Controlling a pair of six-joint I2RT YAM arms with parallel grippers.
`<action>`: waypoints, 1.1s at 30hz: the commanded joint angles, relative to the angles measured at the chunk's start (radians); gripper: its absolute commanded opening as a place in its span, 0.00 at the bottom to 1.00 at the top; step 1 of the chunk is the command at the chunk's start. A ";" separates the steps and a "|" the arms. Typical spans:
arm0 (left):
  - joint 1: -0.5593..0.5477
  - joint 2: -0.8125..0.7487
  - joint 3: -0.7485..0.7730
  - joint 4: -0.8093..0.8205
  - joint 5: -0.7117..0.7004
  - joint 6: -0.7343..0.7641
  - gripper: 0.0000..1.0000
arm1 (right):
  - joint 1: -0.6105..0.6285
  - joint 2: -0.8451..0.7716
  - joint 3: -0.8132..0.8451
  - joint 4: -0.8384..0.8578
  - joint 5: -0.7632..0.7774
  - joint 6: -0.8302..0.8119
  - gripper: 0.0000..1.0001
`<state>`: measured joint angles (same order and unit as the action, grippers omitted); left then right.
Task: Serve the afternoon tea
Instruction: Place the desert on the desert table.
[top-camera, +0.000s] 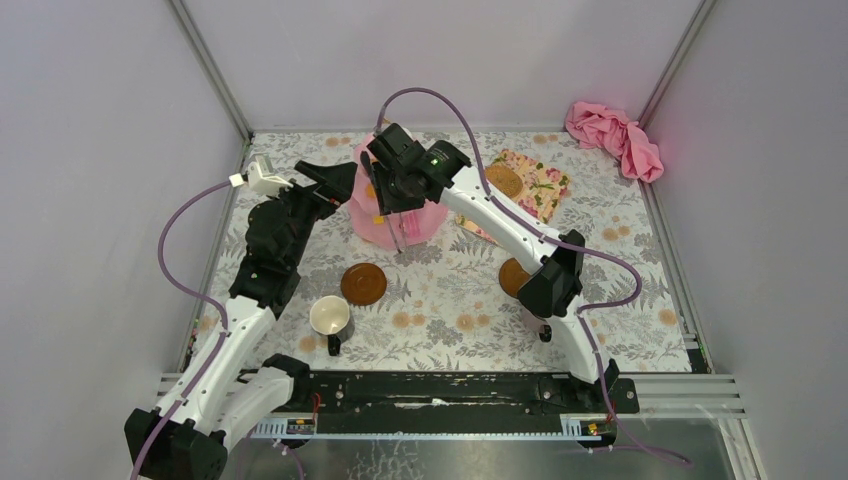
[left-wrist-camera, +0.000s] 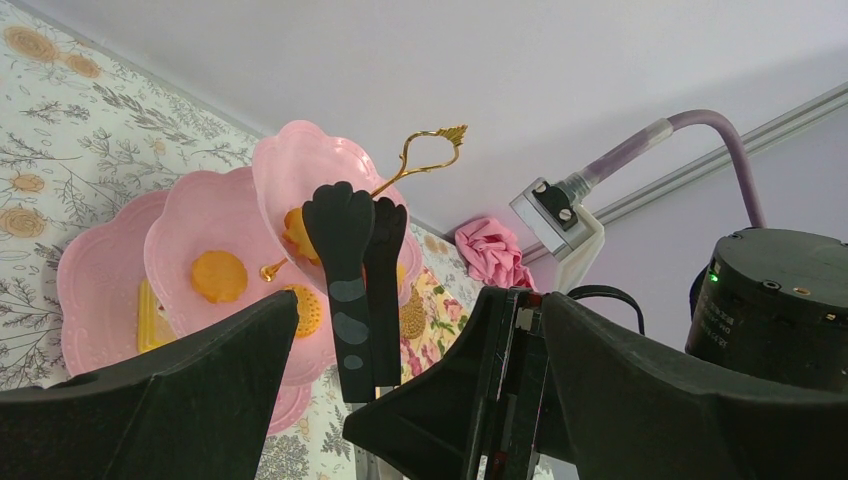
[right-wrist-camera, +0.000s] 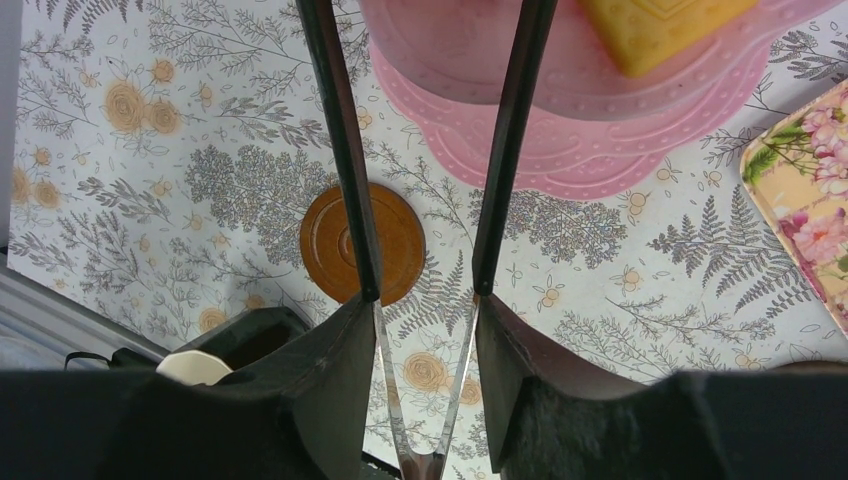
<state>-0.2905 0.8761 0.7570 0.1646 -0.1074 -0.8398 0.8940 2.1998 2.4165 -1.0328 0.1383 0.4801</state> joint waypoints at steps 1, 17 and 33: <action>0.008 -0.003 0.005 0.073 0.011 -0.001 1.00 | 0.001 -0.060 0.034 0.036 0.016 0.002 0.46; 0.008 0.001 0.033 0.039 -0.022 0.022 1.00 | 0.019 -0.164 -0.062 0.109 0.007 -0.016 0.34; 0.009 -0.024 0.074 -0.014 -0.052 0.098 1.00 | 0.050 -0.545 -0.593 0.298 0.104 0.017 0.20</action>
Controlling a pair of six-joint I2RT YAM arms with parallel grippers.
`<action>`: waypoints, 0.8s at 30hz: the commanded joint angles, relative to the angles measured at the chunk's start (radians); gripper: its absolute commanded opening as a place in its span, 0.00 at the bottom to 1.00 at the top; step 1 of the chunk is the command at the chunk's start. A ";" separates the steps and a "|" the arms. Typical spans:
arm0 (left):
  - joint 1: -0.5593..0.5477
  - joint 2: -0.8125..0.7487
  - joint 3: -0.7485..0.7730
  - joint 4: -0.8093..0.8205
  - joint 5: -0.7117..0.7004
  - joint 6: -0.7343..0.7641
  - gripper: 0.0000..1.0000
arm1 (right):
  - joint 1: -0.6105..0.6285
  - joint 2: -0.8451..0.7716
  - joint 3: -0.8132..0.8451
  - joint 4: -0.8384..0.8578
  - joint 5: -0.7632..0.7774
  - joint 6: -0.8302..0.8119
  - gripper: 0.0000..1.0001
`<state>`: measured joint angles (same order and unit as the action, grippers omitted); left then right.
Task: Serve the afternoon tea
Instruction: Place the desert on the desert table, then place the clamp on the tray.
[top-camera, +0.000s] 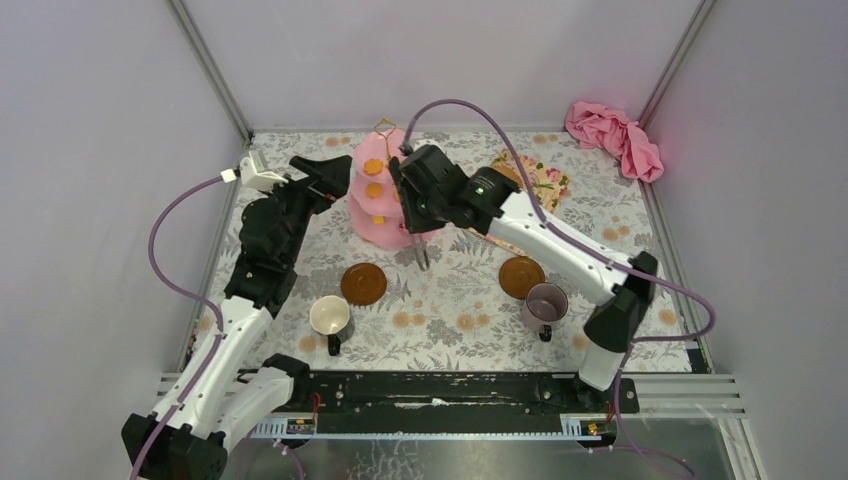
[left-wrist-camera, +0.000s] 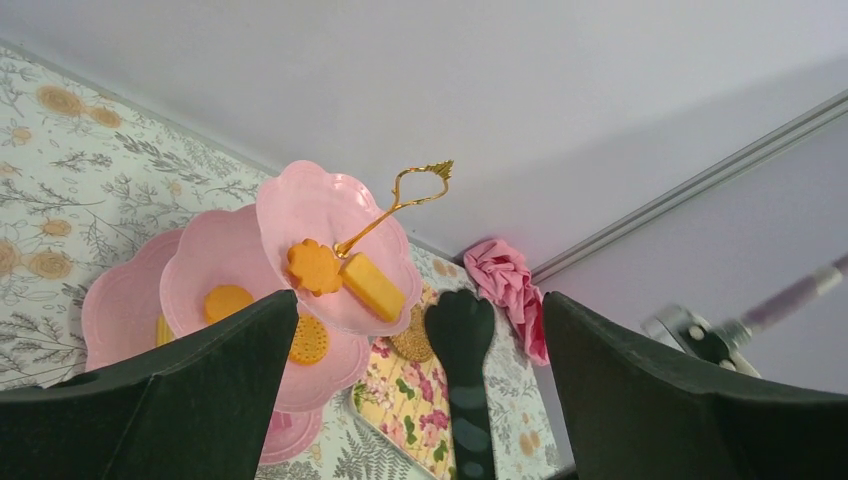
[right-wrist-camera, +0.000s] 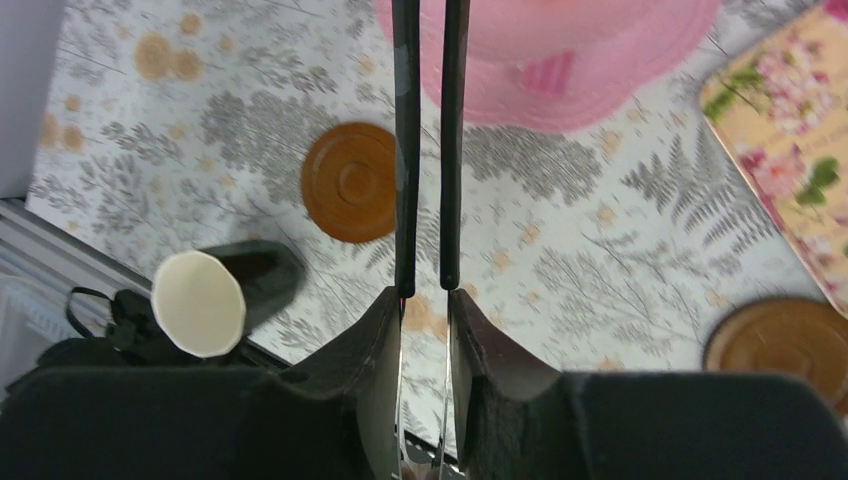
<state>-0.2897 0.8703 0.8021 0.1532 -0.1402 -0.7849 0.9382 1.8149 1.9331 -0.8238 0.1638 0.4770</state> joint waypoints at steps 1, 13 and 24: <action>0.008 -0.020 0.028 -0.006 -0.018 0.045 1.00 | 0.005 -0.200 -0.146 0.095 0.095 0.025 0.20; 0.007 -0.026 -0.016 0.020 0.014 0.049 1.00 | -0.069 -0.450 -0.443 0.072 0.355 0.079 0.19; 0.008 -0.008 -0.049 0.035 0.003 0.047 1.00 | -0.468 -0.376 -0.647 0.275 0.080 0.036 0.17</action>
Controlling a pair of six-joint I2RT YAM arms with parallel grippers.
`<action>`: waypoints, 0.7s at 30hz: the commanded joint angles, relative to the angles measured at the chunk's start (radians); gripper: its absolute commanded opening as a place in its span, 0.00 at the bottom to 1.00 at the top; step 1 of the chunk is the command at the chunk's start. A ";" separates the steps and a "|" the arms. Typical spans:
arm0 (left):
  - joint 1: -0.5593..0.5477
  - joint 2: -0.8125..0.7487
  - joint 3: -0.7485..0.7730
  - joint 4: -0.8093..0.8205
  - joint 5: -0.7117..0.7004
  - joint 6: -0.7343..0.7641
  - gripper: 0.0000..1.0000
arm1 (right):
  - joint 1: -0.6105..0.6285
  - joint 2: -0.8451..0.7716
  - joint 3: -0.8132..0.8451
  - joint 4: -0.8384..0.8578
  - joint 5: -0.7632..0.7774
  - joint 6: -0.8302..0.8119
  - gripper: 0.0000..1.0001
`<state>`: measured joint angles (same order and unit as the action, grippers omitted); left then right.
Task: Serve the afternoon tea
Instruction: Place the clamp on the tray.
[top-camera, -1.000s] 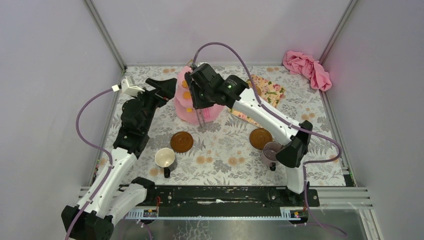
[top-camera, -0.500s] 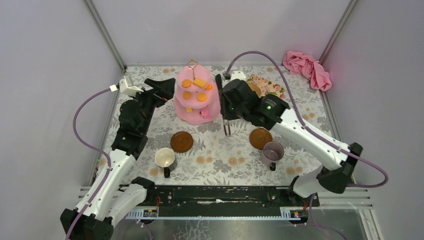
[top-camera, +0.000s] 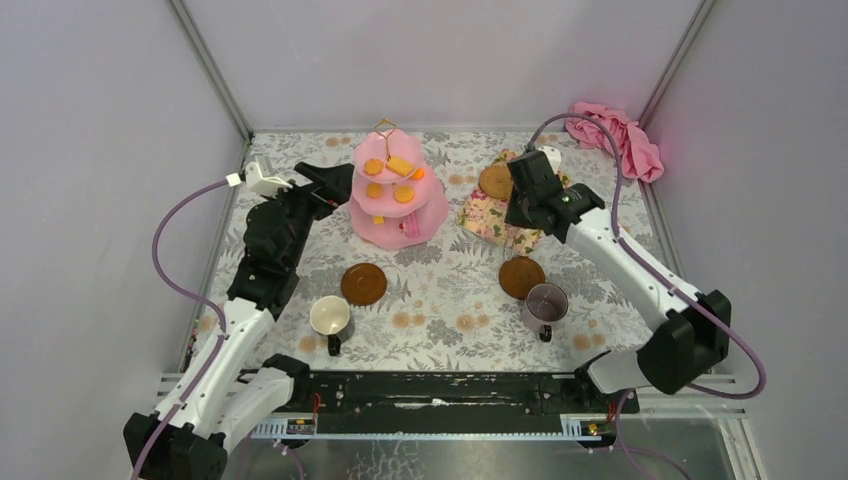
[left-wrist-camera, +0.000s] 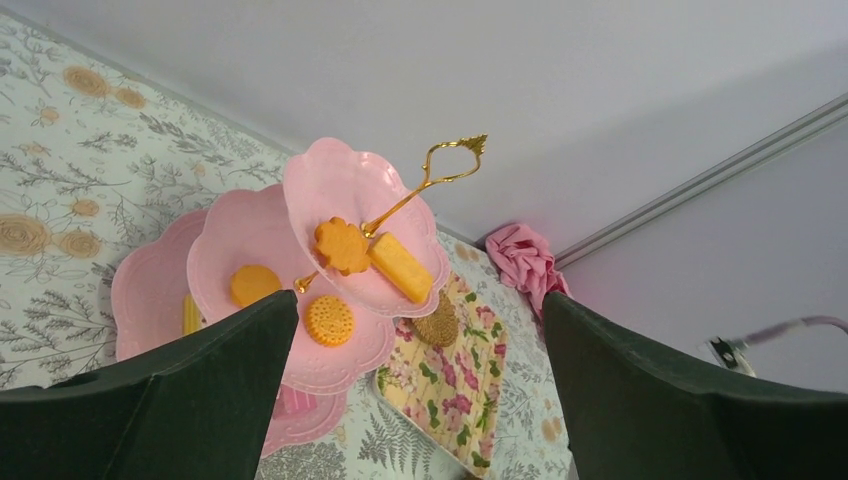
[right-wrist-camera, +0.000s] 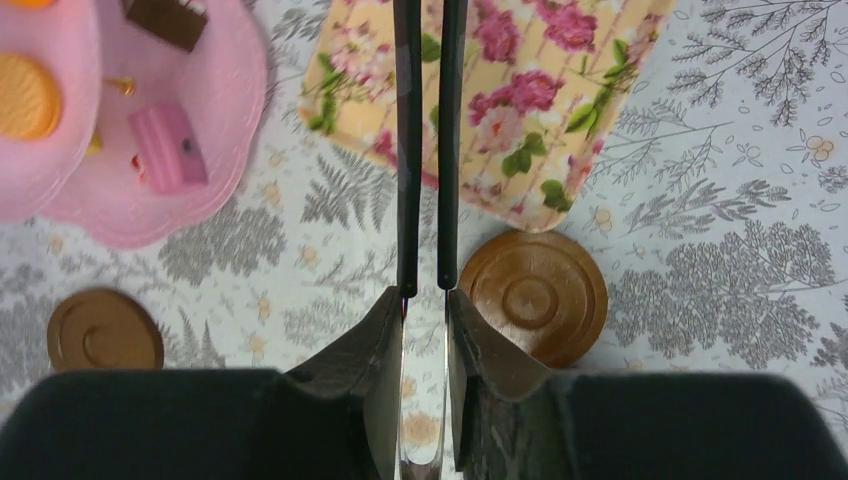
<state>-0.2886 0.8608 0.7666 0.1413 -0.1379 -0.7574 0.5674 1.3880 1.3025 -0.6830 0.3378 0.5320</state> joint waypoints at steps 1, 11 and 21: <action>0.006 0.002 -0.015 0.049 -0.002 0.021 1.00 | -0.130 0.072 -0.027 0.154 -0.123 -0.020 0.17; 0.006 0.006 -0.028 0.058 -0.030 0.048 1.00 | -0.299 0.313 -0.040 0.253 -0.268 -0.016 0.17; 0.006 0.009 -0.042 0.076 -0.025 0.049 1.00 | -0.308 0.466 0.001 0.282 -0.302 0.007 0.26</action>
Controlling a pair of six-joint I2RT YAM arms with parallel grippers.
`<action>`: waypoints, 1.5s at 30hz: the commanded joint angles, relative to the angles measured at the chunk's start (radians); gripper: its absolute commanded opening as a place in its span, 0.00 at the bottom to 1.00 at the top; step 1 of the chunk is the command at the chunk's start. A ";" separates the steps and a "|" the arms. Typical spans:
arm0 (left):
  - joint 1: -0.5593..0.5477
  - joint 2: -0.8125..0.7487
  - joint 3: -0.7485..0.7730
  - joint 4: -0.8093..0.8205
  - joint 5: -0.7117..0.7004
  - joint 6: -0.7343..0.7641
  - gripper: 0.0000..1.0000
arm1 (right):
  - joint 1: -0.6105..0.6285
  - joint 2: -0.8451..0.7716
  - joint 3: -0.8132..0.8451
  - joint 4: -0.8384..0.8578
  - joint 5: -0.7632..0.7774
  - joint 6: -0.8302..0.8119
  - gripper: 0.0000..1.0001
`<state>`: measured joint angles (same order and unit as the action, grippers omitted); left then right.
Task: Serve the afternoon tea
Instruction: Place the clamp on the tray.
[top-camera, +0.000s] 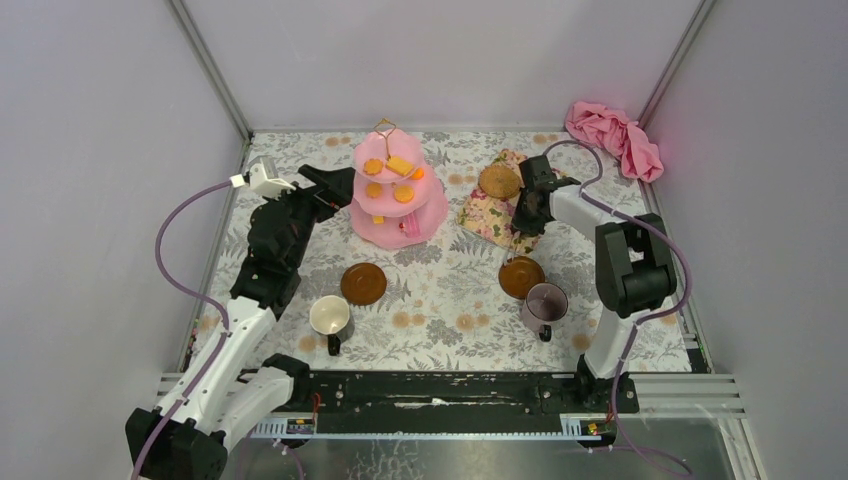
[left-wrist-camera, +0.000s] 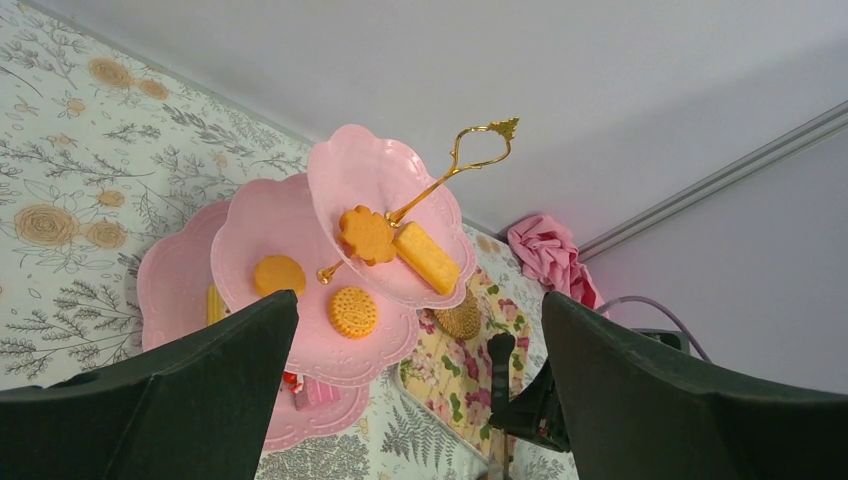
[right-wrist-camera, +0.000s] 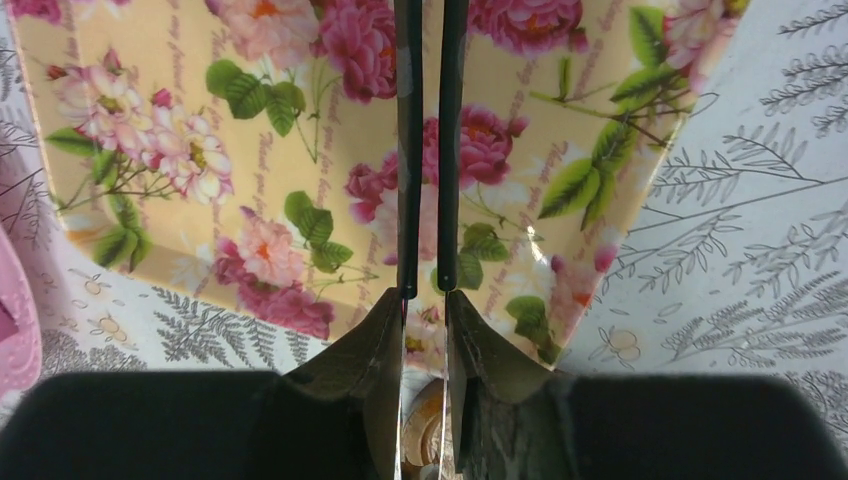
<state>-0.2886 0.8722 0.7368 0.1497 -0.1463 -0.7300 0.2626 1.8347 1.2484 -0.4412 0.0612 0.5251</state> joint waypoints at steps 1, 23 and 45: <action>0.006 -0.002 -0.012 0.069 -0.017 0.021 1.00 | -0.003 0.029 0.061 0.038 -0.026 0.014 0.28; 0.006 0.001 -0.002 0.051 -0.012 0.019 1.00 | -0.009 0.026 0.023 0.065 0.003 0.034 0.56; 0.006 0.007 0.018 0.037 -0.023 0.036 1.00 | -0.010 -0.086 -0.023 0.088 0.060 0.028 0.77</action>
<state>-0.2886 0.8871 0.7326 0.1497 -0.1539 -0.7185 0.2588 1.7802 1.2369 -0.3748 0.0902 0.5514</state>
